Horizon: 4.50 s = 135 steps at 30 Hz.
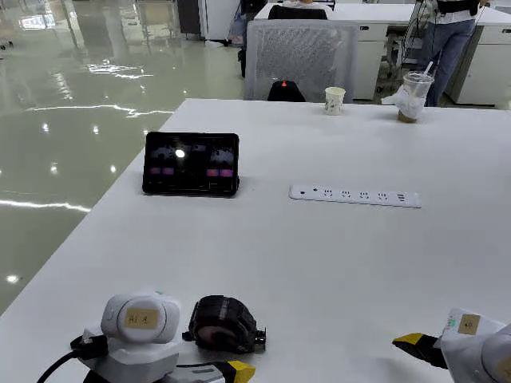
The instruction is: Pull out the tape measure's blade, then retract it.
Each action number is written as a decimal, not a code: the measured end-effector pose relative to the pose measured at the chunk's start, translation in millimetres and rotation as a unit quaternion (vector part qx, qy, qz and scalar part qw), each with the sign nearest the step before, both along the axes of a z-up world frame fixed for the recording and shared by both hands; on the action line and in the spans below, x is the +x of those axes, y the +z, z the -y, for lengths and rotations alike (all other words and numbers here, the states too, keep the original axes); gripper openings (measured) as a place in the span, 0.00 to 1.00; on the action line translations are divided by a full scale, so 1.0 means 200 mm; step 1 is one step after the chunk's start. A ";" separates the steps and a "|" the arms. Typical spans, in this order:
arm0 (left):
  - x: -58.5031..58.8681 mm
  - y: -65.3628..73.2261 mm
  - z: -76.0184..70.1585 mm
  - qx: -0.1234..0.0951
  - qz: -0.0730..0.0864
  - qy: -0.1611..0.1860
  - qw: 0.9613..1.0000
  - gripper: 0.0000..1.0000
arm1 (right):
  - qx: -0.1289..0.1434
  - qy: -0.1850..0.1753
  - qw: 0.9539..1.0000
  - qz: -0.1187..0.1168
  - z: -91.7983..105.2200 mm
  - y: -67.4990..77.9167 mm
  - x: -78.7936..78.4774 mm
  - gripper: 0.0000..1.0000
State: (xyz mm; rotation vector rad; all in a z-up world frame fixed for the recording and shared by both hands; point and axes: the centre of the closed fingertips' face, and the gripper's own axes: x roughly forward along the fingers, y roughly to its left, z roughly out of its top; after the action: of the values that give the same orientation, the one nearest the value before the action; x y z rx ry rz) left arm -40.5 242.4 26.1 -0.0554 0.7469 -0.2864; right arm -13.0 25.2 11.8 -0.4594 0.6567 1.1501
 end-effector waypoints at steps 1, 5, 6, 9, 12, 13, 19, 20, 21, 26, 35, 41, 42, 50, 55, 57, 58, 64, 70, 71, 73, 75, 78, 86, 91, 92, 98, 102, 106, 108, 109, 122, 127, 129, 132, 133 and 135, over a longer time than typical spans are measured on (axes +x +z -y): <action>0.00 0.01 0.00 -0.003 0.005 -0.003 1.000 0.77 | 0.003 -0.003 1.000 0.002 0.01 0.01 0.00 0.61; -0.02 0.01 0.00 0.003 0.014 -0.012 1.000 0.78 | 0.014 -0.014 1.000 0.002 0.03 0.03 -0.01 0.64; -0.02 0.01 0.00 0.004 0.017 -0.017 1.000 0.78 | 0.016 -0.017 1.000 0.005 0.03 0.03 -0.01 0.64; -0.03 0.02 0.01 0.011 0.024 -0.030 0.999 0.80 | 0.022 -0.024 0.999 0.008 0.05 0.05 -0.01 0.65; -0.04 0.03 0.00 0.010 0.029 -0.038 0.999 0.81 | 0.028 -0.029 0.999 0.009 0.06 0.06 -0.03 0.67; -0.04 0.02 0.00 0.007 0.028 -0.039 0.999 0.81 | 0.032 -0.031 0.999 0.008 0.06 0.06 -0.03 0.68; -0.06 0.03 -0.01 0.008 0.036 -0.048 0.998 0.83 | 0.050 -0.044 0.998 0.010 0.08 0.08 -0.06 0.72; -0.07 0.03 -0.01 0.009 0.040 -0.050 0.998 0.84 | 0.052 -0.047 0.997 0.012 0.09 0.08 -0.06 0.72; -0.07 0.04 -0.01 0.010 0.043 -0.051 0.998 0.84 | 0.052 -0.049 0.997 0.013 0.09 0.08 -0.06 0.73; -0.09 0.06 0.00 0.016 0.058 -0.070 0.996 0.86 | 0.063 -0.058 0.996 0.014 0.11 0.09 -0.10 0.76; -0.09 0.11 0.03 0.006 0.086 -0.091 0.992 0.91 | 0.084 -0.074 0.994 0.018 0.12 0.11 -0.13 0.83; -0.12 0.13 0.06 0.002 0.097 -0.105 0.990 0.94 | 0.088 -0.072 0.993 0.024 0.13 0.12 -0.15 0.87; -0.12 0.13 0.07 0.004 0.099 -0.111 0.989 0.94 | 0.090 -0.073 0.993 0.027 0.13 0.13 -0.15 0.88; -0.17 0.11 0.06 0.009 0.098 -0.123 0.987 0.96 | 0.088 -0.064 0.993 0.039 0.13 0.13 -0.17 0.93; -0.18 0.13 0.06 0.009 0.104 -0.127 0.986 0.99 | 0.089 -0.067 0.993 0.043 0.14 0.13 -0.18 0.98; -0.18 0.13 0.06 0.007 0.105 -0.128 0.986 0.99 | 0.087 -0.065 0.993 0.047 0.14 0.13 -0.18 0.99; -0.18 0.13 0.06 0.007 0.103 -0.128 0.986 0.99 | 0.086 -0.064 0.993 0.046 0.14 0.13 -0.19 0.99; -0.19 0.12 0.07 0.013 0.103 -0.139 0.985 0.99 | 0.092 -0.066 0.992 0.052 0.15 0.14 -0.19 0.99; -0.19 0.12 0.09 0.009 0.107 -0.143 0.984 0.99 | 0.096 -0.067 0.992 0.049 0.15 0.14 -0.19 0.99; -0.19 0.13 0.09 0.009 0.108 -0.144 0.984 0.99 | 0.097 -0.067 0.992 0.048 0.14 0.14 -0.19 0.99; -0.19 0.13 0.09 0.010 0.110 -0.146 0.983 0.99 | 0.095 -0.066 0.992 0.046 0.14 0.13 -0.20 0.99; -0.19 0.14 0.10 0.008 0.115 -0.149 0.982 0.99 | 0.097 -0.066 0.992 0.045 0.14 0.13 -0.21 0.99; -0.20 0.14 0.09 0.010 0.112 -0.150 0.982 0.99 | 0.100 -0.066 0.992 0.045 0.13 0.13 -0.21 0.99; -0.19 0.15 0.07 0.009 0.118 -0.147 0.982 0.99 | 0.108 -0.063 0.991 0.046 0.12 0.14 -0.21 0.99; -0.18 0.15 0.07 0.011 0.122 -0.148 0.981 0.99 | 0.112 -0.067 0.990 0.048 0.12 0.16 -0.20 0.99; -0.18 0.15 0.07 0.011 0.123 -0.149 0.981 0.99 | 0.114 -0.069 0.990 0.048 0.12 0.16 -0.20 0.99; -0.18 0.16 0.08 0.004 0.123 -0.148 0.981 0.99 | 0.110 -0.070 0.990 0.048 0.13 0.16 -0.21 0.99; -0.19 0.16 0.08 0.005 0.125 -0.148 0.981 0.99 | 0.110 -0.071 0.990 0.047 0.13 0.16 -0.21 0.99; -0.19 0.16 0.08 0.005 0.124 -0.147 0.981 0.99 | 0.111 -0.073 0.990 0.047 0.14 0.16 -0.21 0.99; -0.19 0.16 0.07 0.005 0.122 -0.145 0.982 0.99 | 0.111 -0.074 0.990 0.048 0.14 0.17 -0.21 0.99; -0.20 0.15 0.07 0.004 0.120 -0.145 0.982 0.99 | 0.111 -0.074 0.990 0.048 0.14 0.17 -0.21 0.99; -0.19 0.16 0.06 0.007 0.118 -0.143 0.983 0.99 | 0.109 -0.079 0.990 0.048 0.15 0.17 -0.21 0.99; -0.19 0.17 0.07 0.001 0.118 -0.144 0.983 0.99 | 0.109 -0.078 0.990 0.047 0.15 0.17 -0.21 0.99; -0.20 0.17 0.07 0.002 0.117 -0.145 0.982 0.99 | 0.109 -0.078 0.990 0.047 0.15 0.17 -0.21 0.99; -0.20 0.17 0.07 0.004 0.120 -0.143 0.982 0.99 | 0.110 -0.078 0.990 0.047 0.15 0.17 -0.21 0.99; -0.20 0.17 0.07 0.001 0.117 -0.145 0.982 0.99 | 0.110 -0.078 0.990 0.047 0.15 0.17 -0.21 0.99; -0.20 0.17 0.08 -0.004 0.117 -0.145 0.983 0.99 | 0.110 -0.077 0.990 0.048 0.15 0.17 -0.20 0.99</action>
State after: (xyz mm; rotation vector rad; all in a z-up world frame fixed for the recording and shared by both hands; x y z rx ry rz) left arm -80.6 227.3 60.5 0.0794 0.5189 -0.5637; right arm -53.8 -5.7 45.9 -0.2695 0.4676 1.0327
